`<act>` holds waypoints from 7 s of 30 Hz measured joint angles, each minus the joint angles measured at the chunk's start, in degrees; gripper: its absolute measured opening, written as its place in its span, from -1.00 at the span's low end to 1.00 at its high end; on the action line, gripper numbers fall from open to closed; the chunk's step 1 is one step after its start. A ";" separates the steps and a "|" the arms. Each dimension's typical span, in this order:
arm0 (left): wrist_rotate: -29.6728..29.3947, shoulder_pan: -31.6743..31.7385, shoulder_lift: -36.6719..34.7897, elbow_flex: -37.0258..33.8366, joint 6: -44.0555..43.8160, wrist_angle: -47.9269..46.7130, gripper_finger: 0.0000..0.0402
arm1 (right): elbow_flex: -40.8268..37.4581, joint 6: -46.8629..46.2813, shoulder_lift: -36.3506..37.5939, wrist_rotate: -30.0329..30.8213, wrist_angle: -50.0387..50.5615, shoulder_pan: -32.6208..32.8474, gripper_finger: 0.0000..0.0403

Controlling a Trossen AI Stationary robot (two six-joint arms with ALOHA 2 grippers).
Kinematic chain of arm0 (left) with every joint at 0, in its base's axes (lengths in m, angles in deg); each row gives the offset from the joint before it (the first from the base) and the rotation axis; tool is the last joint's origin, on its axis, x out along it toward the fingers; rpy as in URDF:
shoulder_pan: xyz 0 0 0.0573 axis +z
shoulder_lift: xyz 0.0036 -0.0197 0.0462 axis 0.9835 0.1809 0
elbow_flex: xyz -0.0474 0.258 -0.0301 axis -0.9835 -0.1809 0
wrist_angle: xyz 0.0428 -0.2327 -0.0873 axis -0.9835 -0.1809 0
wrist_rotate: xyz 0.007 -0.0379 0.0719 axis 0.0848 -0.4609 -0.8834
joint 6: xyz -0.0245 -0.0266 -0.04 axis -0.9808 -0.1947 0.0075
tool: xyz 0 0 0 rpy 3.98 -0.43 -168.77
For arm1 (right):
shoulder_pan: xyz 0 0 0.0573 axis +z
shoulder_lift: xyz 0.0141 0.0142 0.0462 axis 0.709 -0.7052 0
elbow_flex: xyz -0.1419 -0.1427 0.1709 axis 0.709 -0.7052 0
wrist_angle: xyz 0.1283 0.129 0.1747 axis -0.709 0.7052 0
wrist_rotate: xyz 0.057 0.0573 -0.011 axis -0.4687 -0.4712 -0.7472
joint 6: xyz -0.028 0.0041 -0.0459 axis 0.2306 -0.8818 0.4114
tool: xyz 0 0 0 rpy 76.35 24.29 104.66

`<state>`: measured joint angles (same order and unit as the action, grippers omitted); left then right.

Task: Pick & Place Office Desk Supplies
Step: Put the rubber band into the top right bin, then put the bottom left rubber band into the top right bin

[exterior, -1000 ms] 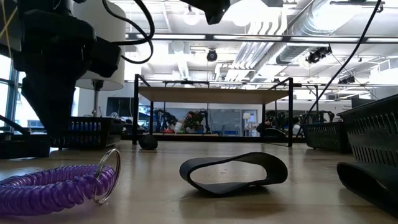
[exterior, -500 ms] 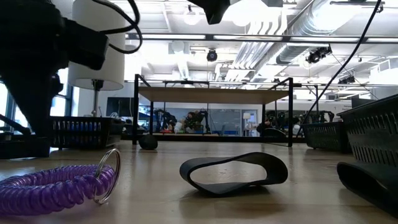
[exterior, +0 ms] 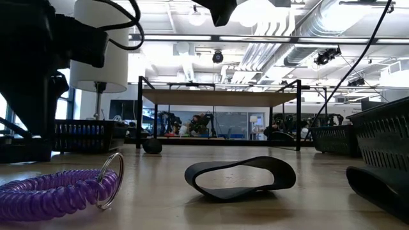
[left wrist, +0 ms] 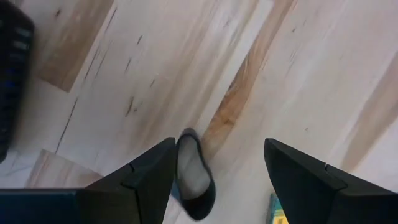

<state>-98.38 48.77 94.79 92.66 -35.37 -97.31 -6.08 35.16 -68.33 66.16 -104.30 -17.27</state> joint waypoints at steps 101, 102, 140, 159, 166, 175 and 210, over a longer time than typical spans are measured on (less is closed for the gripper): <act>-15.97 -1.77 -2.08 0.28 36.68 35.99 -0.98 | 0.10 -2.94 1.64 -0.88 12.08 -5.49 -0.97; -15.97 -1.77 -2.08 0.28 36.68 35.99 -0.97 | 0.10 -2.94 1.64 -0.90 12.11 -5.49 -0.97; -17.60 -0.52 -2.19 0.37 35.36 36.26 -0.27 | -0.01 -62.12 20.66 15.43 95.78 -3.68 -0.98; -17.23 -0.09 -2.16 0.22 35.38 33.93 -0.27 | -13.67 -71.71 23.21 21.37 103.39 -11.89 -0.98; -17.28 0.40 -2.14 0.22 34.01 33.90 -0.27 | -14.98 -74.58 23.21 21.79 102.21 -12.14 -0.95; -17.28 -0.69 -2.14 0.22 33.09 31.43 -0.27 | -14.96 -73.18 23.21 20.23 100.78 -12.29 -0.31; -14.37 -10.80 0.66 3.74 45.35 37.51 -0.38 | -5.34 -52.08 23.97 52.56 69.16 10.09 0.19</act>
<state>-112.75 37.97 95.46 96.40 9.98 -59.80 -11.42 -16.92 -44.35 118.71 -35.14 -7.17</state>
